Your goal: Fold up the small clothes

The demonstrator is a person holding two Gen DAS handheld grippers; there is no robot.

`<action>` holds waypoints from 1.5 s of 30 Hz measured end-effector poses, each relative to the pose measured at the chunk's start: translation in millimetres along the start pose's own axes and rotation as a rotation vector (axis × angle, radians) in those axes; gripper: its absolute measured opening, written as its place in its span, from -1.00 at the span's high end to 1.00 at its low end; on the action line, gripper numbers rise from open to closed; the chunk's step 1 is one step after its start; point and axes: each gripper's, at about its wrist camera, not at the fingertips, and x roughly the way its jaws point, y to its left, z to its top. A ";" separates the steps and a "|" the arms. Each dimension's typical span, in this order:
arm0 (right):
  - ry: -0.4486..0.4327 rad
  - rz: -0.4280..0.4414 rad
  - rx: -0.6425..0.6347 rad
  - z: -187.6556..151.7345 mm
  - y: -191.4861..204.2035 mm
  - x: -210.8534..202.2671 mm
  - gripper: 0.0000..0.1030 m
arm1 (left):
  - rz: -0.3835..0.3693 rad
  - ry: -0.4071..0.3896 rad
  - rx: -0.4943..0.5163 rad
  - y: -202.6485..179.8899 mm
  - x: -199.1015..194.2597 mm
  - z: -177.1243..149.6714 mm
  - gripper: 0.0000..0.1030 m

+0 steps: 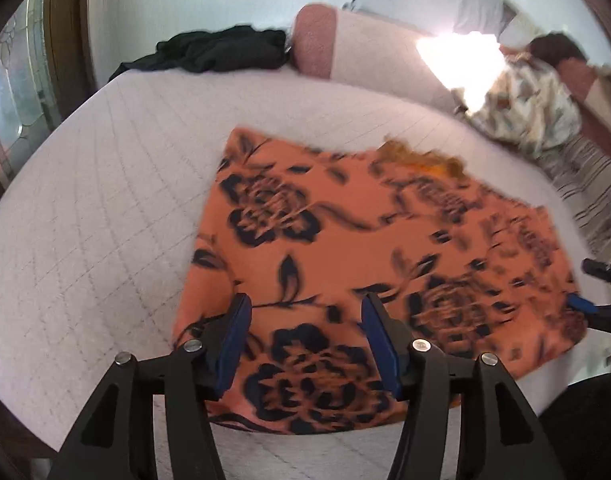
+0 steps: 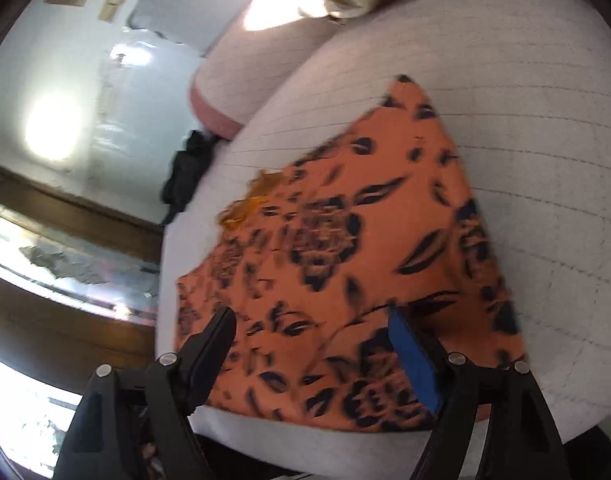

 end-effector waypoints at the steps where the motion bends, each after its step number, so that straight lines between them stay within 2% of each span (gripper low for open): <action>1: 0.014 0.054 0.110 3.8 -15.6 2.8 -0.49 | -0.011 0.008 -0.025 5.9 3.8 -1.4 -0.12; 2: -0.001 0.079 0.157 7.8 -17.0 -1.7 -0.49 | -0.025 -0.009 -0.044 7.5 0.5 -1.2 -0.12; 4: -0.043 0.049 0.060 18.0 9.1 -14.3 -0.57 | -0.052 -0.033 -0.064 8.2 -4.4 1.6 -0.13; 5: -0.047 0.062 0.014 24.3 21.3 -15.8 -0.58 | -0.060 -0.049 -0.067 8.2 -6.0 2.1 -0.14; 7: -0.008 0.071 -0.034 42.6 37.7 -5.4 -0.60 | -0.051 -0.063 -0.077 8.0 -5.2 2.3 -0.23; 9: 0.002 0.006 -0.069 65.4 35.8 15.2 -0.60 | -0.052 -0.039 -0.091 7.6 3.1 3.2 -0.25; 11: 0.032 -0.095 0.006 86.8 5.0 38.8 -0.60 | -0.037 -0.046 -0.083 5.7 5.1 2.8 -0.25; 12: 0.030 -0.109 0.083 93.9 -12.7 44.4 -0.58 | -0.032 -0.046 -0.068 4.3 4.6 3.0 -0.25; 13: -0.007 -0.066 0.141 97.0 -18.8 39.1 -0.58 | -0.027 -0.048 -0.056 3.4 4.7 3.5 -0.25; 16: -0.023 -0.040 0.063 96.9 3.3 28.1 -0.61 | -0.028 -0.054 -0.055 2.4 4.4 1.3 -0.25; 19: 0.027 -0.040 -0.002 98.0 19.2 37.5 -0.61 | -0.036 -0.053 -0.071 3.0 6.1 1.9 -0.26; 21: 0.010 -0.090 -0.020 106.8 16.1 47.9 -0.61 | -0.044 -0.051 -0.076 4.4 5.7 1.9 -0.26; 23: 0.011 -0.129 0.065 123.5 -10.4 59.3 -0.60 | -0.052 -0.050 -0.079 5.8 5.0 1.7 -0.26; 25: -0.027 -0.063 0.176 129.0 -17.5 46.6 -0.60 | -0.055 -0.051 -0.075 6.8 3.9 0.5 -0.26; 26: -0.028 -0.055 0.157 130.6 -11.3 45.5 -0.60 | -0.057 -0.052 -0.075 7.2 3.5 0.3 -0.26; 30: 0.025 -0.034 0.047 124.7 18.4 42.9 -0.60 | -0.056 -0.049 -0.076 7.8 3.0 0.6 -0.27; 32: 0.025 -0.051 0.015 124.0 17.0 42.1 -0.60 | -0.054 -0.047 -0.071 7.1 3.2 0.8 -0.28; 35: 0.024 -0.131 0.089 131.0 -4.3 63.0 -0.60 | -0.057 -0.045 -0.069 6.8 4.0 2.0 -0.29; 37: -0.016 -0.084 0.126 127.8 -4.8 56.7 -0.60 | -0.062 -0.047 -0.075 7.8 3.5 2.2 -0.29; 38: -0.026 -0.075 0.099 123.8 0.4 48.1 -0.60 | -0.063 -0.047 -0.075 8.1 3.6 2.2 -0.29; 41: -0.043 -0.058 0.029 95.2 17.5 20.4 -0.60 | -0.059 -0.054 -0.073 7.5 1.1 0.8 -0.29; 45: -0.061 -0.022 -0.012 36.1 29.1 -11.8 -0.60 | -0.041 -0.068 -0.060 4.8 -3.3 -4.1 -0.29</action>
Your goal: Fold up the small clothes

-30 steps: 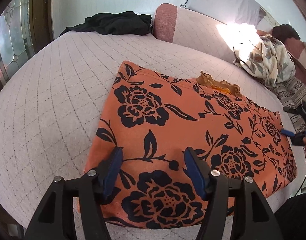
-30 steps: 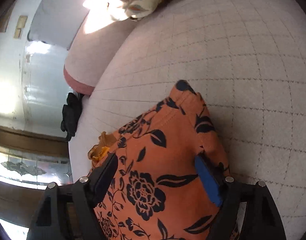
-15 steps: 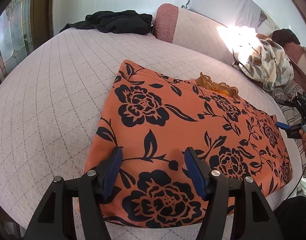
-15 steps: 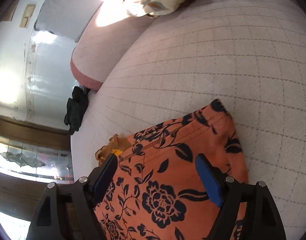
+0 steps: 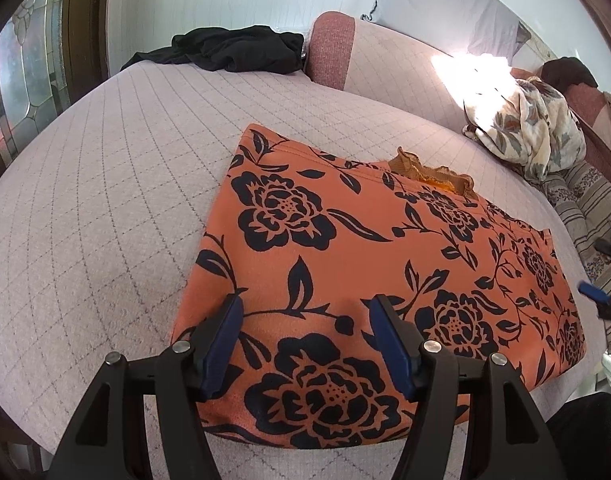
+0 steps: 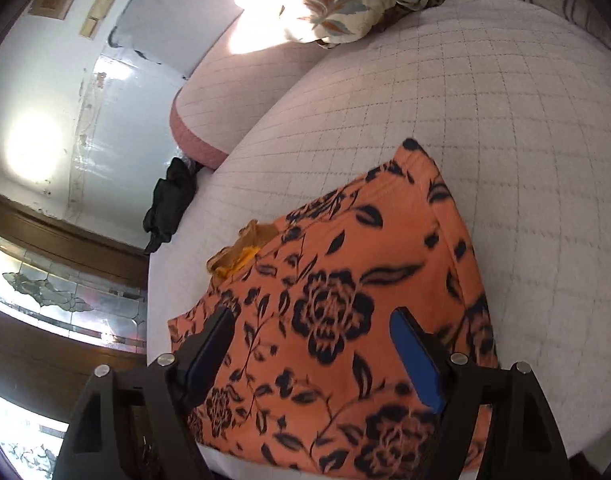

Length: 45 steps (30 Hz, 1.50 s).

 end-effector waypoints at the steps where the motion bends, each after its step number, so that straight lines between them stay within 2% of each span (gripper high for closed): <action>1: 0.003 0.016 0.002 -17.1 0.4 -7.2 -0.60 | 0.007 -0.004 0.006 -1.2 -1.4 -1.4 -0.29; 3: 0.013 0.040 0.009 -47.9 -2.8 -18.6 -0.60 | 0.012 -0.009 0.013 -3.5 -4.1 -3.4 -0.29; 6: 0.037 0.047 0.025 -73.6 -8.7 -19.3 -0.60 | 0.020 -0.011 0.029 -8.1 -8.4 -5.6 -0.29; 9: 0.047 0.072 0.028 -80.3 -9.0 -20.8 -0.60 | 0.030 -0.028 0.044 -11.3 -18.7 -4.6 -0.29; 14: 0.062 0.110 -0.032 -78.0 10.7 -13.7 -0.61 | 0.054 -0.052 0.009 -0.2 -33.4 -6.8 -0.29; 17: 0.103 0.101 -0.018 -71.3 1.7 9.7 -0.61 | 0.127 0.039 -0.001 9.9 -8.8 -11.5 -0.29; 19: 0.156 0.022 0.074 -68.2 -17.0 30.1 -0.61 | 0.160 0.063 -0.009 15.5 -3.3 -13.2 -0.29; 21: 0.140 0.063 0.098 -62.7 -14.1 30.4 -0.64 | 0.135 0.015 -0.034 18.0 -13.7 -10.4 -0.29; 23: 0.117 0.088 0.037 -53.1 6.6 27.9 -0.64 | 0.113 -0.046 -0.028 15.6 -23.3 -6.7 -0.29; 25: 0.143 0.113 -0.015 -41.1 29.7 38.5 -0.64 | 0.095 -0.072 0.001 9.4 -25.1 -4.9 -0.31; 28: 0.212 0.127 -0.068 -20.0 59.0 78.3 -0.64 | 0.086 -0.004 0.012 6.6 -6.9 -5.8 -0.32; 32: 0.328 0.124 -0.028 9.9 72.3 151.4 -0.64 | 0.112 0.009 0.023 6.6 -2.2 -8.4 -0.32; 37: 0.289 0.084 0.024 56.1 72.4 198.4 -0.64 | 0.107 0.007 0.029 5.7 -2.6 -8.3 -0.32; 41: 0.222 0.052 0.030 74.9 75.8 194.8 -0.64 | 0.093 -0.014 0.013 7.7 -4.5 -3.1 -0.32; 45: 0.195 0.094 -0.060 50.2 88.9 148.9 -0.64 | 0.074 -0.051 -0.001 9.2 -13.0 -1.4 -0.32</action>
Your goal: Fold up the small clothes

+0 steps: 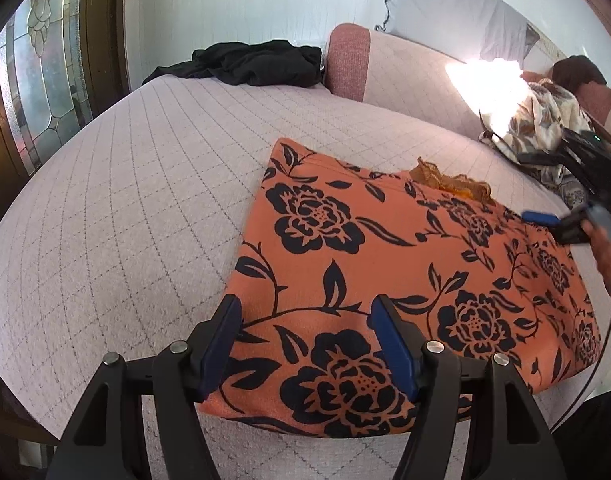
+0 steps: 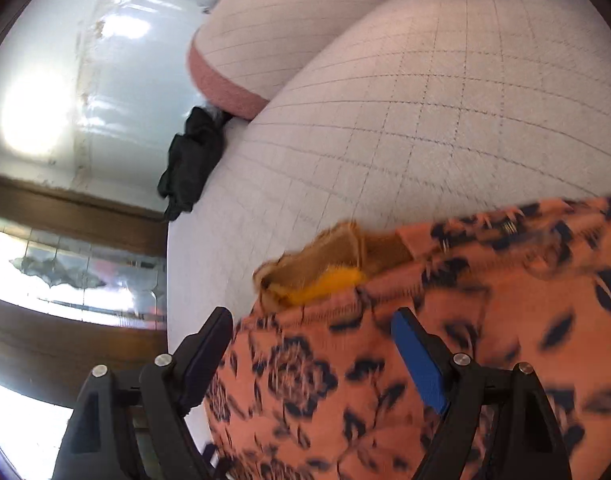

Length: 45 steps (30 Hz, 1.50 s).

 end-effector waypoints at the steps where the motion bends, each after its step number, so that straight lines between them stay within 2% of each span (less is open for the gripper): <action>1: 0.013 0.019 -0.013 -14.2 2.4 -8.9 -0.64 | 0.000 -0.008 0.001 -0.4 -1.8 -0.1 -0.32; 4: 0.017 0.052 -0.022 -61.6 0.1 -36.6 -0.64 | 0.011 -0.020 0.016 -3.8 -5.1 -2.0 -0.32; 6: 0.054 0.080 0.003 -94.0 -8.8 -43.0 -0.64 | 0.013 -0.021 0.026 -6.8 -5.2 -3.1 -0.32; 9: 0.078 0.032 0.003 -116.8 -31.5 -37.3 -0.63 | 0.025 -0.006 0.053 -11.8 0.1 -5.1 -0.33; 11: 0.040 0.079 0.084 -117.2 -55.0 -41.7 -0.57 | 0.053 0.068 0.062 -11.6 15.0 -9.5 -0.32; 12: 0.014 0.088 0.118 -118.0 -56.5 -50.1 -0.61 | 0.070 0.060 0.065 -11.4 14.5 -10.4 -0.32; 14: -0.028 0.074 0.059 -121.4 -44.5 -67.8 -0.61 | 0.062 0.029 0.066 -11.5 5.3 -8.3 -0.32; 16: -0.044 0.112 0.005 -131.1 -35.5 -83.5 -0.61 | 0.051 0.009 0.061 -10.5 -0.4 -8.1 -0.33; 18: -0.074 0.070 -0.024 -138.5 -39.8 -92.7 -0.63 | 0.064 0.063 0.065 -9.7 9.9 -11.4 -0.33; 19: -0.085 0.020 -0.014 -139.0 -50.8 -93.2 -0.63 | 0.075 0.075 0.066 -9.1 14.7 -13.2 -0.33; 21: -0.079 -0.058 0.073 -137.8 -81.7 -91.1 -0.63 | 0.093 0.069 0.080 -12.2 13.1 -11.0 -0.33; 22: -0.089 0.001 0.143 -140.1 -95.1 -96.7 -0.63 | 0.085 0.063 0.078 -12.8 9.2 -9.7 -0.33; 23: -0.104 0.032 0.162 -141.2 -96.8 -104.0 -0.63 | 0.069 0.043 0.065 -11.6 2.7 -8.7 -0.33; 25: -0.151 0.050 0.082 -144.2 -86.3 -123.6 -0.63 | 0.053 0.034 0.031 -9.3 -2.6 -5.4 -0.33; 27: -0.178 0.025 0.041 -143.3 -88.4 -133.4 -0.65 | 0.041 0.038 0.005 -9.0 -5.4 -3.1 -0.33; 30: -0.160 -0.044 0.153 -139.9 -123.5 -126.6 -0.65 | 0.044 0.067 0.006 -12.6 -4.6 1.6 -0.33; 31: -0.171 0.026 0.216 -140.7 -134.7 -128.9 -0.65 | 0.047 0.077 0.009 -13.8 -3.6 2.5 -0.33; 33: -0.197 0.046 0.213 -141.4 -127.1 -142.1 -0.66 | 0.050 0.061 0.019 -16.4 -8.5 3.8 -0.33; 35: -0.237 0.051 0.113 -141.0 -109.7 -153.0 -0.66 | 0.052 0.042 0.036 -20.6 -15.6 3.3 -0.33; 37: -0.233 0.020 0.094 -139.5 -111.1 -148.5 -0.68 | 0.051 0.033 0.043 -23.5 -17.5 4.0 -0.33; 38: -0.214 -0.008 0.128 -139.1 -122.0 -142.2 -0.68 | 0.049 0.040 0.048 -25.1 -16.0 4.0 -0.33; 39: -0.195 0.002 0.178 -139.3 -132.8 -137.0 -0.68 | 0.052 0.051 0.054 -25.8 -12.4 3.3 -0.33; 40: -0.217 0.043 0.208 -140.5 -137.0 -139.3 -0.68 | 0.063 0.069 0.060 -25.3 -6.7 1.2 -0.33; 43: -0.242 0.051 0.157 -139.0 -119.2 -151.1 -0.68 | 0.109 0.144 0.070 -18.9 13.8 -6.3 -0.33; 45: -0.267 0.050 0.110 -140.0 -111.8 -154.4 -0.68 | 0.106 0.110 0.067 -18.1 6.4 -5.1 -0.33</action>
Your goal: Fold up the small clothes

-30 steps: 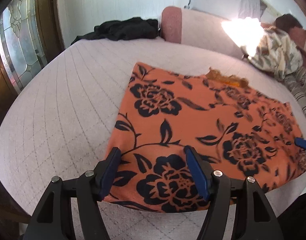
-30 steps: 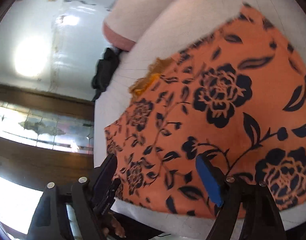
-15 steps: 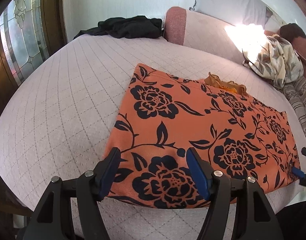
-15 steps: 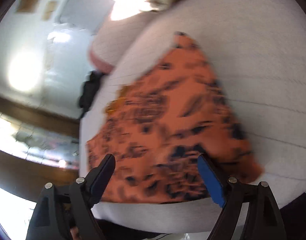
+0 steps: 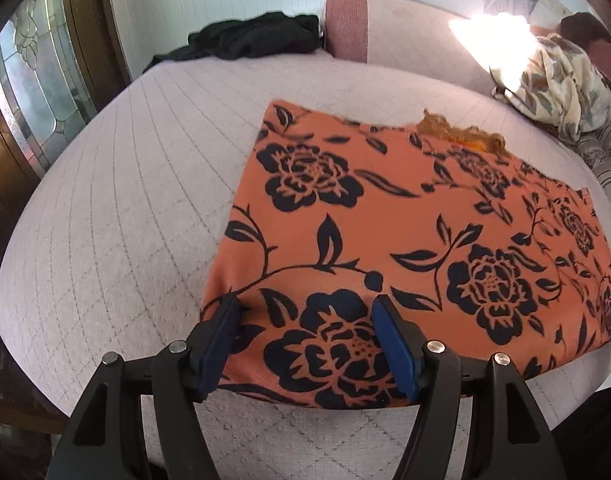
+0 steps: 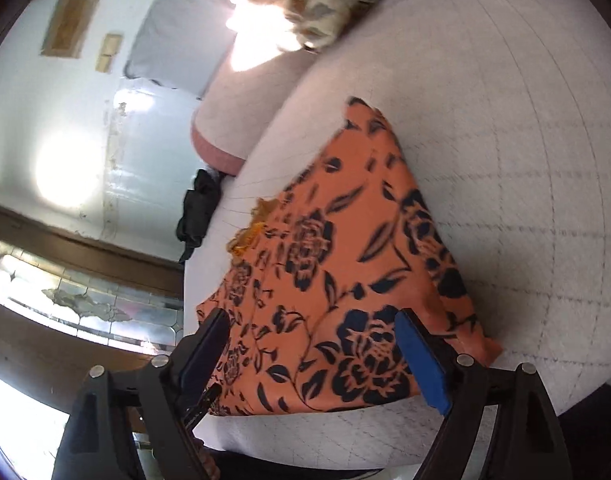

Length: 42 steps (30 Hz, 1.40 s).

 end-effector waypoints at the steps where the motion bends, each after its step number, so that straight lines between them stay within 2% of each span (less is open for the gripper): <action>1: 0.001 -0.034 -0.011 -0.3 -0.3 7.0 -0.70 | -0.012 -0.018 -0.012 0.9 -5.8 1.3 -0.33; 3: 0.048 -0.084 0.023 -1.0 -18.0 14.5 -0.70 | -0.032 -0.058 -0.018 2.3 -15.2 3.6 -0.34; 4: 0.036 -0.056 0.049 -1.9 -20.9 12.9 -0.70 | -0.022 -0.058 -0.017 3.3 -14.6 3.3 -0.34; 7: -0.005 -0.018 -0.010 -0.4 -3.1 1.4 -0.70 | -0.002 0.047 -0.072 17.1 11.8 -3.3 -0.34; 9: 0.001 -0.066 -0.045 -1.7 -1.5 7.2 -0.70 | -0.012 0.022 -0.086 20.2 5.4 -3.2 -0.34; 10: 0.037 -0.097 -0.024 -2.4 -9.2 17.1 -0.70 | -0.016 0.004 -0.088 20.0 -0.5 -1.5 -0.34; 12: 0.021 -0.072 0.019 -3.2 -17.3 9.9 -0.70 | -0.021 -0.030 -0.084 19.0 -8.5 0.6 -0.34; 16: -0.010 -0.055 -0.046 -1.5 0.5 -3.1 -0.70 | -0.018 0.009 -0.096 19.6 -1.3 1.6 -0.34; 18: 0.040 -0.119 -0.072 -1.8 -3.4 11.4 -0.70 | -0.015 0.020 -0.109 20.1 2.3 2.1 -0.34; 19: 0.068 -0.143 -0.043 -3.2 -11.7 18.1 -0.70 | -0.018 0.020 -0.115 21.1 2.5 3.1 -0.34; 23: 0.014 -0.122 -0.045 -1.8 1.9 2.0 -0.70 | -0.027 0.004 -0.109 23.8 -1.8 4.3 -0.34; 26: 0.016 -0.105 -0.077 -5.3 15.8 -4.2 -0.70 | -0.026 -0.006 -0.098 22.3 -2.9 5.8 -0.34; 30: 0.024 -0.038 -0.007 -30.8 12.7 -13.3 -0.70 | -0.039 -0.019 -0.097 18.8 -10.5 7.1 -0.34; 34: 0.095 -0.019 0.092 -58.1 -5.0 0.7 -0.70 | -0.042 -0.024 -0.093 14.7 -14.8 9.2 -0.34; 36: 0.103 -0.036 0.150 -61.9 -18.3 7.7 -0.70 | -0.058 -0.032 -0.108 12.4 -18.6 10.9 -0.34; 39: 0.038 -0.013 0.260 -53.5 -38.2 7.3 -0.70 | -0.090 -0.047 -0.111 -2.1 -22.4 13.9 -0.34; 42: -0.026 -0.001 0.337 -43.0 -44.3 7.0 -0.72 | -0.123 -0.029 -0.030 -34.8 -13.1 13.9 -0.35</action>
